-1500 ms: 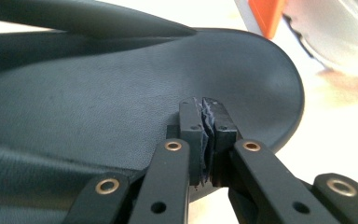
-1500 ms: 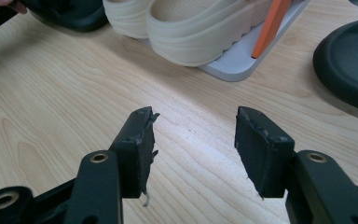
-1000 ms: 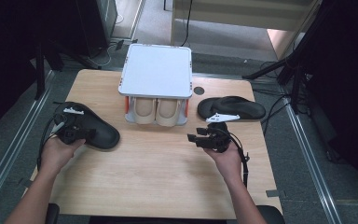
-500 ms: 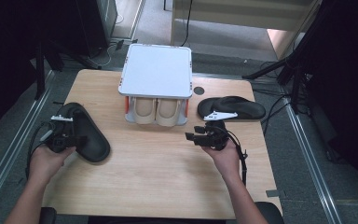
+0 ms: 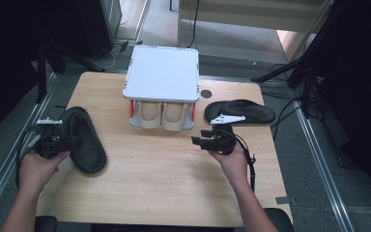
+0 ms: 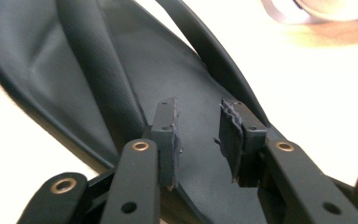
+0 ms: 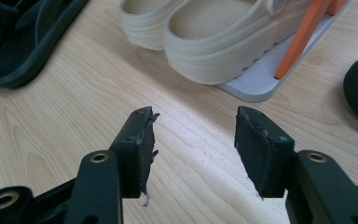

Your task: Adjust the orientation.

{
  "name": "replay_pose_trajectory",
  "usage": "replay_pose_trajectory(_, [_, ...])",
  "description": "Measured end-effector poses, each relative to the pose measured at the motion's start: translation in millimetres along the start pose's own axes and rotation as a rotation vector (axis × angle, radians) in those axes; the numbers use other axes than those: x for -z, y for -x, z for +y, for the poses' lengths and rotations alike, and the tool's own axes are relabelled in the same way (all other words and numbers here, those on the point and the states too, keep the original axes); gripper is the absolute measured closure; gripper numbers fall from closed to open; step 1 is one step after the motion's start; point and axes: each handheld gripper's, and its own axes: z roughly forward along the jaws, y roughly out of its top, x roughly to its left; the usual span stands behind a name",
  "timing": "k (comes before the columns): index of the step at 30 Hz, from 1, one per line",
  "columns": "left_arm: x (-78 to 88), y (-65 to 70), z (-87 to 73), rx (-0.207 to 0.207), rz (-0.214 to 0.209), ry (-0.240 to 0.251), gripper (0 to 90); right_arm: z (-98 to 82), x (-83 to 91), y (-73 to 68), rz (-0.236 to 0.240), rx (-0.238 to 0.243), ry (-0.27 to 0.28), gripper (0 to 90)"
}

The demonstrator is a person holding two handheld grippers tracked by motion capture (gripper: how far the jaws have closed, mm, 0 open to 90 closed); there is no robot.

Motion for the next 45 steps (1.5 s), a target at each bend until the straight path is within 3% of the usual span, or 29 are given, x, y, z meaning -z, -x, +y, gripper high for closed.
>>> replay_pose_trajectory(10, [8.7, -12.4, 10.5, 0.029, 0.039, 0.036, 55.2, -1.2, 0.8, 0.9, -0.007, -0.005, -0.006, 48.3])
replay_pose_trajectory(15, [0.1, -23.0, 11.8, 0.056, 0.072, 0.045, 53.8, -3.0, 2.5, 0.6, -0.013, -0.009, -0.01, 48.3])
replay_pose_trajectory(20, [-12.7, -32.6, 13.1, 0.079, 0.096, 0.01, 53.2, -5.8, 5.0, 0.8, -0.019, -0.013, -0.006, 48.4])
replay_pose_trajectory(32, [-29.2, -34.4, 16.0, 0.093, 0.096, -0.017, 56.7, -8.7, 8.9, 2.4, -0.031, -0.018, -0.001, 48.3])
replay_pose_trajectory(38, [-31.5, -33.8, 16.4, 0.087, 0.084, -0.015, 62.3, -8.7, 7.9, 2.8, -0.034, -0.014, -0.001, 48.1])
replay_pose_trajectory(45, [-29.4, -36.1, 17.2, 0.12, 0.071, -0.01, 64.9, -8.6, 9.2, 3.8, -0.037, -0.019, 0.005, 48.0])
